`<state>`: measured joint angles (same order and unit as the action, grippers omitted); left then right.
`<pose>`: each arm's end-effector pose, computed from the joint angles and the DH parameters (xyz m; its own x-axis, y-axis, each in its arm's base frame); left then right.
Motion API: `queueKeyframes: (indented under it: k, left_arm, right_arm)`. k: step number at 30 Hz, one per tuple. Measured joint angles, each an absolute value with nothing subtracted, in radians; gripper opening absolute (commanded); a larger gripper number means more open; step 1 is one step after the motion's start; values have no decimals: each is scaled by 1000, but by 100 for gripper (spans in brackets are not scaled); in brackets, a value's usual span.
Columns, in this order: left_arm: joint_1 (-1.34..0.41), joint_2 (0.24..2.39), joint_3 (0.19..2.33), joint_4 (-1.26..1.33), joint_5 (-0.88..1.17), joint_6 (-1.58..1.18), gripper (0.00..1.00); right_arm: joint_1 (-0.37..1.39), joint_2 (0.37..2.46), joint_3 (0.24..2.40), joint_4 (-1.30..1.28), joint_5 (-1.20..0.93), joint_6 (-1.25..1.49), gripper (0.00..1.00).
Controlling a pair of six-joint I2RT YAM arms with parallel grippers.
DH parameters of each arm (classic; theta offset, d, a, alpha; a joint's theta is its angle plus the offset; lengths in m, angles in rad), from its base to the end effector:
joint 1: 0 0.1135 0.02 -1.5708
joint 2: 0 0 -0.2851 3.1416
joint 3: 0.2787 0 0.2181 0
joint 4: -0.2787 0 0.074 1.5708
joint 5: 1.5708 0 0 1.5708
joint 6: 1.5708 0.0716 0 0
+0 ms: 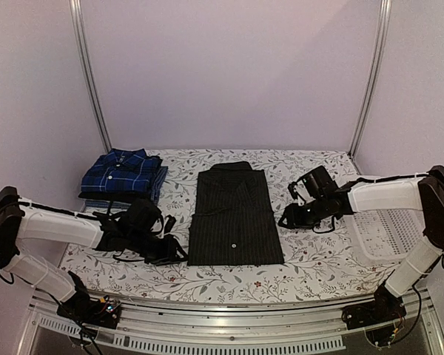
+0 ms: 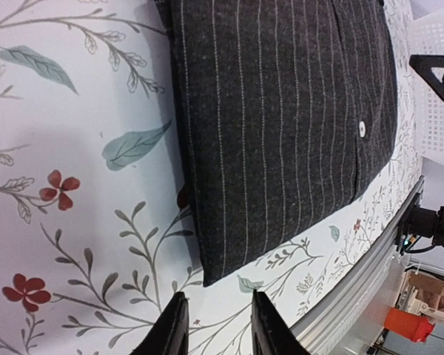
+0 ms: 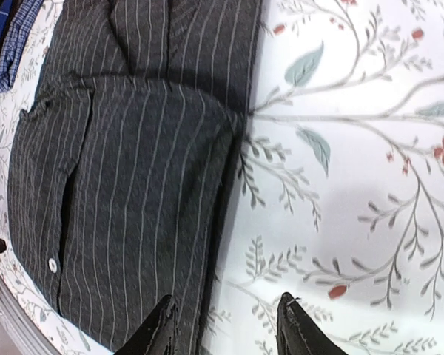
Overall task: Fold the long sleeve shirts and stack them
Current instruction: Pick up the 2/3-rectangle-folded shirt from the center of the board.
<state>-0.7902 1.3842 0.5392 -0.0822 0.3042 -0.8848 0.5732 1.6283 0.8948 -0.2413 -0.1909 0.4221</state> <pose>0.1512 -0.1832 0.1628 -0.9790 -0.0607 -0.1947 0.0739 0.7842 -0.6161 0.2559 0.1813 0.1829 -0.8891 -0.0951 -0.4477 -0.2825 0.8837 0.3732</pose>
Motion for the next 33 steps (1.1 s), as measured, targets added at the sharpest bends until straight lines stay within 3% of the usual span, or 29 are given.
queueKeyframes:
  k: [10, 33]
  left_arm:
    - [-805, 1398, 519, -59, 302, -925, 28]
    - [-813, 1437, 503, -38, 305, -941, 28]
  right_arm:
    - [677, 1419, 641, -243, -220, 563, 35]
    - [798, 1450, 582, -168, -223, 760, 28]
